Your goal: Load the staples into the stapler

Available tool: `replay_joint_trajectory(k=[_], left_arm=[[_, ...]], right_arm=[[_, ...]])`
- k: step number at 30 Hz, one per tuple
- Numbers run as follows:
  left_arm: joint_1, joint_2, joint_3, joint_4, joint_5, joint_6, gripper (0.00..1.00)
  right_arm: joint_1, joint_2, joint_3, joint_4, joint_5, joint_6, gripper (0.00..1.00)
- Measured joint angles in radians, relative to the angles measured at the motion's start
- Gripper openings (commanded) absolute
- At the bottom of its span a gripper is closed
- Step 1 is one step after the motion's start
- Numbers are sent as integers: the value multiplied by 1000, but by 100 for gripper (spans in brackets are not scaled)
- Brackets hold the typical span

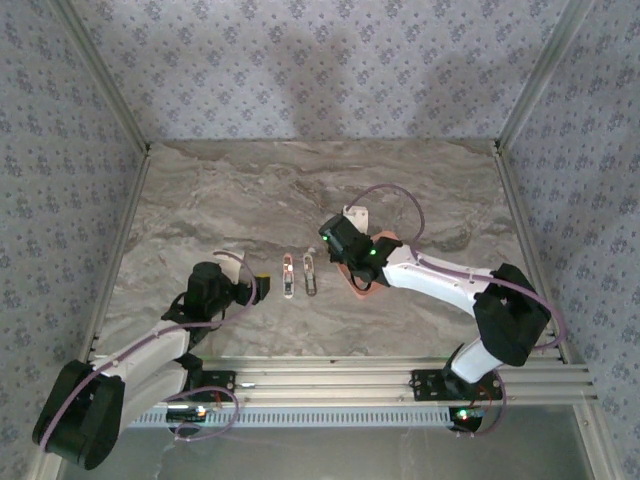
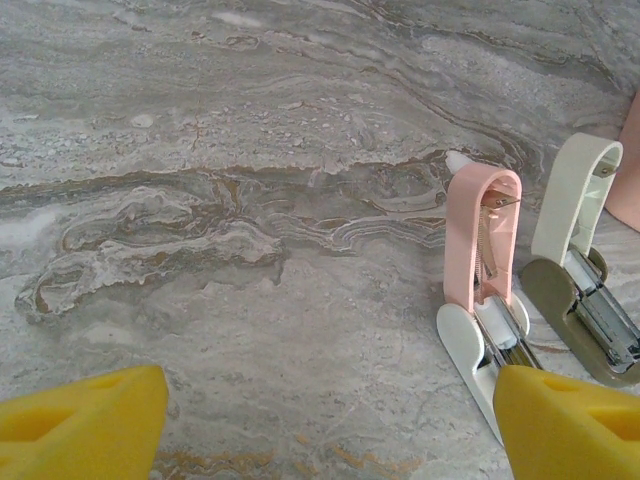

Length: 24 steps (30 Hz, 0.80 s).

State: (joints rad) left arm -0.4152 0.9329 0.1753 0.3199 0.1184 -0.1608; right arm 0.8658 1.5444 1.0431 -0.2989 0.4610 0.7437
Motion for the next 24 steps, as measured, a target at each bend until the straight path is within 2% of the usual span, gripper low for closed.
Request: replay_joint_trajectory(k=[11,24], left_arm=[[0,-64,18,-56,26,-89,85],[0,-109,5,-63,-42,-108,85]], right_arm=[[16,0,-1,23,-1,0,17],[132,53,0,79,0,39,18]])
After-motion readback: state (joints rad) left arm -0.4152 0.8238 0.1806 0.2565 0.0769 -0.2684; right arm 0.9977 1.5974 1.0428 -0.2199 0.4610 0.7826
